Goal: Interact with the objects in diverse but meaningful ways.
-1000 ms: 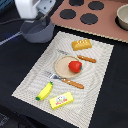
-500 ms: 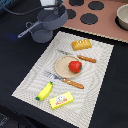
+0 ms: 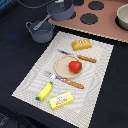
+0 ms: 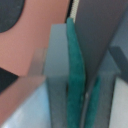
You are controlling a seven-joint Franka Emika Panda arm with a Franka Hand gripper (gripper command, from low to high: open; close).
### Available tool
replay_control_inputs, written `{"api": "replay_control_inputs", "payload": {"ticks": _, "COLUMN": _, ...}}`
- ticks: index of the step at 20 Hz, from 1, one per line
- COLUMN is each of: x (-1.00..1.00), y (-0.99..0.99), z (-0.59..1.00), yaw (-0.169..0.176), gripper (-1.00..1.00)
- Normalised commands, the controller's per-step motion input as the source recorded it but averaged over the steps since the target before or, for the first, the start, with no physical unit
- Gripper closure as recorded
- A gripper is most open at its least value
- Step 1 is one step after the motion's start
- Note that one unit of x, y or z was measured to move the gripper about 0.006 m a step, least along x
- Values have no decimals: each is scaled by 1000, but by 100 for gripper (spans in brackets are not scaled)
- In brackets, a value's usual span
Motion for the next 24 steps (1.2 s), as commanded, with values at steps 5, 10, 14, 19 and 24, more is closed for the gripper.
{"api": "replay_control_inputs", "payload": {"ticks": 5, "x": 391, "y": 773, "z": 173, "yaw": 21, "gripper": 100}}
{"api": "replay_control_inputs", "payload": {"ticks": 10, "x": 565, "y": 774, "z": 213, "yaw": 1, "gripper": 100}}
{"api": "replay_control_inputs", "payload": {"ticks": 14, "x": 414, "y": 845, "z": 116, "yaw": 23, "gripper": 100}}
{"api": "replay_control_inputs", "payload": {"ticks": 19, "x": 151, "y": 575, "z": -20, "yaw": 18, "gripper": 100}}
{"api": "replay_control_inputs", "payload": {"ticks": 24, "x": -46, "y": 267, "z": -96, "yaw": 33, "gripper": 100}}
